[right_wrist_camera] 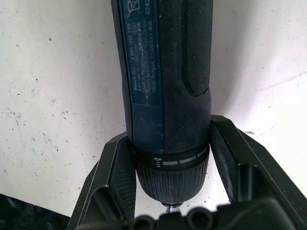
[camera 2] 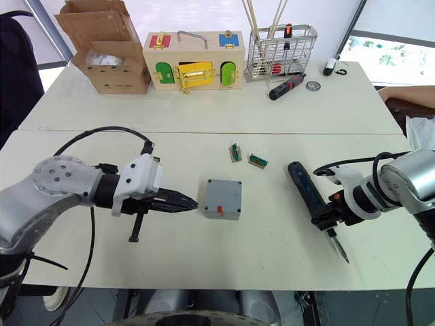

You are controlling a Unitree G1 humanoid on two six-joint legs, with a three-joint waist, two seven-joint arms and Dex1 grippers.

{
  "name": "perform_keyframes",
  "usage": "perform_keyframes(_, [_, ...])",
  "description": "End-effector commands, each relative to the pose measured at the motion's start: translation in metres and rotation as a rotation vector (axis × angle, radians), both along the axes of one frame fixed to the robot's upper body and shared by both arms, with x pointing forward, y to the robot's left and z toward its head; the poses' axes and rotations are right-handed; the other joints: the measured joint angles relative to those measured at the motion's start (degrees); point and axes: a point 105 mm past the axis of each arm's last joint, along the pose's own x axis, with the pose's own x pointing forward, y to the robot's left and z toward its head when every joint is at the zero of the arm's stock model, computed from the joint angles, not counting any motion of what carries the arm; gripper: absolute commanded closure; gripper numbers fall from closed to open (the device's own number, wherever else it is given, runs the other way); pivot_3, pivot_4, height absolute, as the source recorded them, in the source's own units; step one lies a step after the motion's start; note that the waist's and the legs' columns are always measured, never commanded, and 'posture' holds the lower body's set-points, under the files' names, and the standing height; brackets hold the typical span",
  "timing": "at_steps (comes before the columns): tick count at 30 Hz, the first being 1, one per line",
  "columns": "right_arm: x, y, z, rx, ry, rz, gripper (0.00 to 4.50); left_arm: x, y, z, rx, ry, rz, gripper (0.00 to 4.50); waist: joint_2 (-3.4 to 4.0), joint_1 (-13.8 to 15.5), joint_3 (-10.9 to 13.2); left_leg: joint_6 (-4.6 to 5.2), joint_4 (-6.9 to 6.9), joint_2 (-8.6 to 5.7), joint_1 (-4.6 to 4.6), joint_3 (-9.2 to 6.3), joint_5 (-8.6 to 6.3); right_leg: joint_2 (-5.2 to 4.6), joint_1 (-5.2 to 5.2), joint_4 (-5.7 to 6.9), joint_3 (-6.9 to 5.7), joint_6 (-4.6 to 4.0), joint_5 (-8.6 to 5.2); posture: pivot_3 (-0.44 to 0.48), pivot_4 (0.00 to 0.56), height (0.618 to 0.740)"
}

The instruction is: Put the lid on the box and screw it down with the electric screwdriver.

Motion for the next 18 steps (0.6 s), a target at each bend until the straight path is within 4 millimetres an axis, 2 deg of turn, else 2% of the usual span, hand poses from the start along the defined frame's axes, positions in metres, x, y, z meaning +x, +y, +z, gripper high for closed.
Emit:
perform_keyframes(1, [-0.007,0.003,-0.015,-0.002,0.07,0.01,2.59,-0.001,-0.006,0.012,-0.005,-0.027,-0.031,4.5,0.0,-0.17,0.0,0.0,0.0,0.0,0.0,0.0,0.0,0.0,0.0,-0.01,0.0,0.0,0.0,0.0,0.15,0.74])
perform_keyframes(5, [0.007,0.008,-0.014,0.02,0.039,-0.009,2.59,0.004,-0.009,0.018,-0.005,-0.032,-0.034,4.5,-0.25,-0.69,-0.08,0.0,-0.02,0.06,0.02,0.0,0.0,0.1,-0.02,0.0,0.0,0.0,0.0,0.0,0.15,0.74])
perform_keyframes(8, [0.03,0.009,-0.002,0.117,-0.043,-0.104,2.59,0.004,-0.006,0.025,-0.003,-0.028,-0.023,4.5,-0.65,-1.21,-0.1,0.0,-0.02,0.19,0.1,0.02,0.0,0.24,0.01,0.0,0.03,-0.14,0.09,0.0,0.15,0.74])
perform_keyframes(11, [0.056,0.015,0.024,0.332,-0.156,-0.222,2.59,0.009,-0.002,0.031,-0.021,-0.002,0.006,4.5,-0.67,-2.33,0.01,-0.03,-0.01,0.22,0.21,0.07,0.02,0.27,0.11,0.02,0.07,-0.23,0.21,0.0,0.15,0.74])
perform_keyframes(14, [0.081,0.016,0.064,0.591,-0.337,-0.346,2.59,0.024,0.003,0.031,-0.048,0.032,0.045,4.5,0.14,-2.05,0.42,-0.06,0.0,0.18,0.22,0.24,0.05,0.27,-0.02,0.15,0.19,-0.2,0.26,0.0,0.15,0.74])
perform_keyframes(15, [0.084,0.019,0.079,0.684,-0.408,-0.351,2.59,0.029,0.005,0.03,-0.054,0.039,0.056,4.5,0.49,-1.9,0.55,-0.07,0.01,0.15,0.13,0.26,0.06,0.26,-0.13,0.19,0.19,-0.18,0.26,0.0,0.15,0.74])
perform_keyframes(18, [0.081,0.021,0.113,0.926,-0.603,-0.373,2.59,0.042,0.009,0.024,-0.066,0.057,0.073,4.5,0.63,-0.65,0.58,-0.12,-0.05,0.12,-0.36,0.24,0.1,0.25,-0.76,0.75,0.16,-0.05,0.18,0.0,0.15,0.74])
